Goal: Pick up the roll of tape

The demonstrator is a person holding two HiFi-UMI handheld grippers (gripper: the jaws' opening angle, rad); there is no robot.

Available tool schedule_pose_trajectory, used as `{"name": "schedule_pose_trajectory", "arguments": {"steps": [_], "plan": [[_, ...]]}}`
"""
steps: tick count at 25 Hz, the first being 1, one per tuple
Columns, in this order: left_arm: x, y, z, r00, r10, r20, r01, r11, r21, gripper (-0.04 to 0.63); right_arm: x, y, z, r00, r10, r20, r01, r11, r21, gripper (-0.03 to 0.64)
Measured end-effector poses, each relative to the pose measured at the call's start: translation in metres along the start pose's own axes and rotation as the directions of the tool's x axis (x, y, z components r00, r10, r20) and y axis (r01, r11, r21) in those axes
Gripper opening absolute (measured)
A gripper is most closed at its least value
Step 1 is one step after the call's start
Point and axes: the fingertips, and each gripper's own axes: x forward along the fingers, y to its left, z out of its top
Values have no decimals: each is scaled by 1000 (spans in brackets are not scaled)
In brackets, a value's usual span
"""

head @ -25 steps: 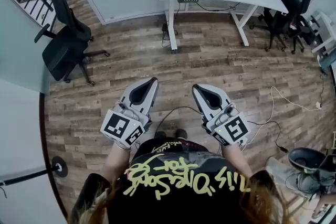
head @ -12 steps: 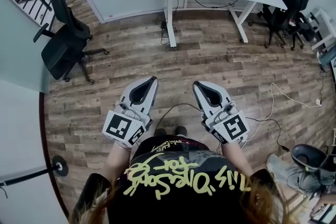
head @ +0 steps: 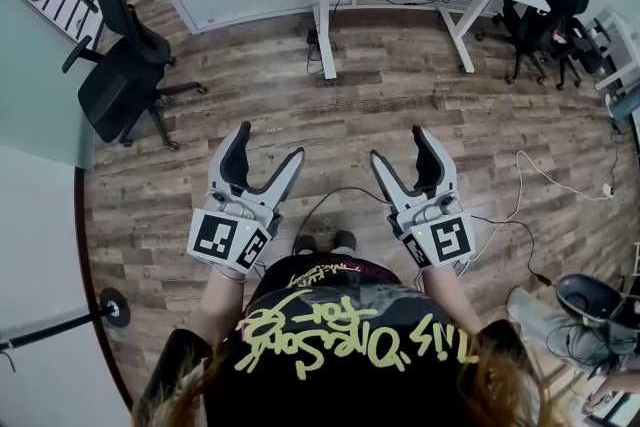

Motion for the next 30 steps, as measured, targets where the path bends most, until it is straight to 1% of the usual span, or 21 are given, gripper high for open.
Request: {"name": "schedule_pose_trajectory", "arguments": {"steps": [5,14,19,23,26,30], "plan": [[-1,-3,-2,1000,9,-6,-9,1000,5,383,-4,-1,-2,1000,10,-7,-10,1000,8,295],[9,-22,-4,1000,13,-8,-13,1000,7,383,-16,-19,0,1000,24,-7,-24,1000,13,295],[18,-42,-4,999,29,14,-30,999,28,383,-26,-35,-2,999,54,5,-54,998,9,295],[15,-54,-7,998,53,16,-53,998,18,383,-32,-37,-5,994,105,1,-105,994,25,295],[10,-54,-12,997,73,1,-73,997,26,383,-32,-33,-8,991,133,2,-133,991,26,295],[11,-45,-11,995,96,6,-96,995,23,382,-24,-34,-9,989,149,9,-150,988,28,295]]}}
